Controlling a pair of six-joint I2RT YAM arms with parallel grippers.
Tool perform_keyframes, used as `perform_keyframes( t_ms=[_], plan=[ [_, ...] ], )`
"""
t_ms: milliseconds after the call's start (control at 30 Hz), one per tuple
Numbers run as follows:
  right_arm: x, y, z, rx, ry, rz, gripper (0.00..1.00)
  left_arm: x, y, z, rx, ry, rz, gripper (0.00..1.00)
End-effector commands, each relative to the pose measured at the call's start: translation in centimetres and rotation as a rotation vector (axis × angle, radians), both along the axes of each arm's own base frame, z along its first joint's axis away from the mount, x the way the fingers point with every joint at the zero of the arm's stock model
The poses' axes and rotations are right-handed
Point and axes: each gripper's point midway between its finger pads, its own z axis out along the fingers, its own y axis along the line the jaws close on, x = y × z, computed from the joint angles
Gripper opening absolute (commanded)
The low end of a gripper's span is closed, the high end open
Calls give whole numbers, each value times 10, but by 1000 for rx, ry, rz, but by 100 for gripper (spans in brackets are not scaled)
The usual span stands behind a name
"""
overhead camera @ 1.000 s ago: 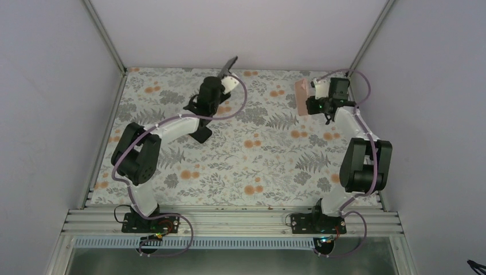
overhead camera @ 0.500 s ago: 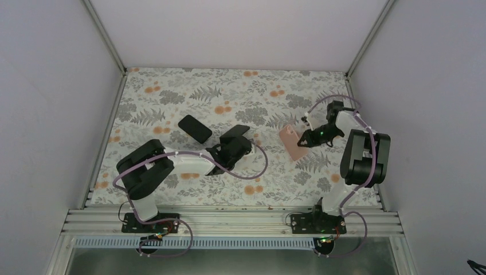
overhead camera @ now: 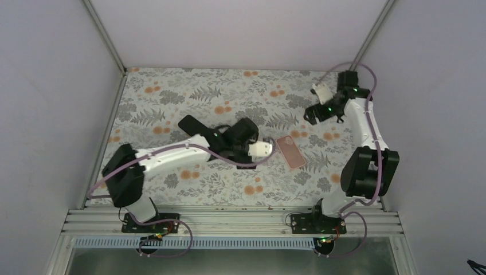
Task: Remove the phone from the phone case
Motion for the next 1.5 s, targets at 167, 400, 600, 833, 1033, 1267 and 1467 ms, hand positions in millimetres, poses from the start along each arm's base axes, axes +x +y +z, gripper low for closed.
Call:
perform_keyframes(
  t_ms=[167, 400, 600, 833, 1033, 1267, 1467],
  plan=[
    [20, 195, 23, 56, -95, 378, 100, 159, 164, 123, -287, -144, 473, 100],
    [18, 357, -11, 177, -73, 554, 100, 238, 321, 42, -155, -170, 937, 90],
    [19, 448, -49, 163, -45, 600, 100, 253, 347, -29, -126, -35, 1057, 90],
    [23, 475, -87, 79, -105, 584, 100, 255, 360, -67, -133, 65, 1101, 90],
    [25, 475, -110, 48, -88, 557, 100, 251, 358, -82, -148, 119, 1101, 90],
    [15, 472, -139, -2, -54, 562, 100, 249, 354, -88, -174, 156, 1109, 90],
    [10, 478, -139, 30, -29, 570, 100, 242, 351, -96, -175, 182, 1107, 90]
  ],
)
